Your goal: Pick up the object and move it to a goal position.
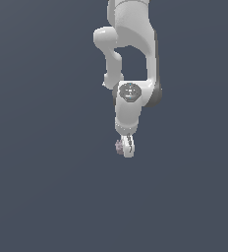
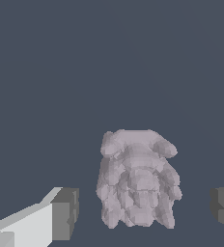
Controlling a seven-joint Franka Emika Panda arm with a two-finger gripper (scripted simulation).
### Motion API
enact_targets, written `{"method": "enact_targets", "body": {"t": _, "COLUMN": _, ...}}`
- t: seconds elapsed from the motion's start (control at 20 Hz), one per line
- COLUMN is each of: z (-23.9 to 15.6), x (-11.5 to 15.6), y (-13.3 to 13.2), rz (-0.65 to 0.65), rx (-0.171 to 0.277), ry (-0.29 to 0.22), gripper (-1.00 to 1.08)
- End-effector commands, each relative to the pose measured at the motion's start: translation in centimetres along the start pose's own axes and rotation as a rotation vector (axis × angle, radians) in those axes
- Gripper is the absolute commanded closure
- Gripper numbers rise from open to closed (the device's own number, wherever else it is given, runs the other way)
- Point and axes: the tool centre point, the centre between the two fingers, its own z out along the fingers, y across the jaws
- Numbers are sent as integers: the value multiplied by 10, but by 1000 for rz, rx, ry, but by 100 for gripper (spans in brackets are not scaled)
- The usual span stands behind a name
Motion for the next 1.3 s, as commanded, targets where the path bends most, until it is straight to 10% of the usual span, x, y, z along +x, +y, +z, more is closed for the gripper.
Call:
{"method": "enact_targets", "body": {"t": 0.0, "z": 13, "x": 0, "y": 1, "rz": 2, "rx": -1, "ry": 0, "gripper": -92}}
{"method": "enact_targets", "body": {"t": 0.4, "z": 34, "x": 0, "y": 0, "rz": 3, "rx": -1, "ry": 0, "gripper": -92}}
{"method": "enact_targets", "body": {"t": 0.45, "z": 34, "x": 0, "y": 0, "rz": 3, "rx": -1, "ry": 0, "gripper": 108}}
{"method": "enact_targets", "body": {"t": 1.25, "z": 25, "x": 3, "y": 2, "rz": 4, "rx": 1, "ry": 0, "gripper": 108}}
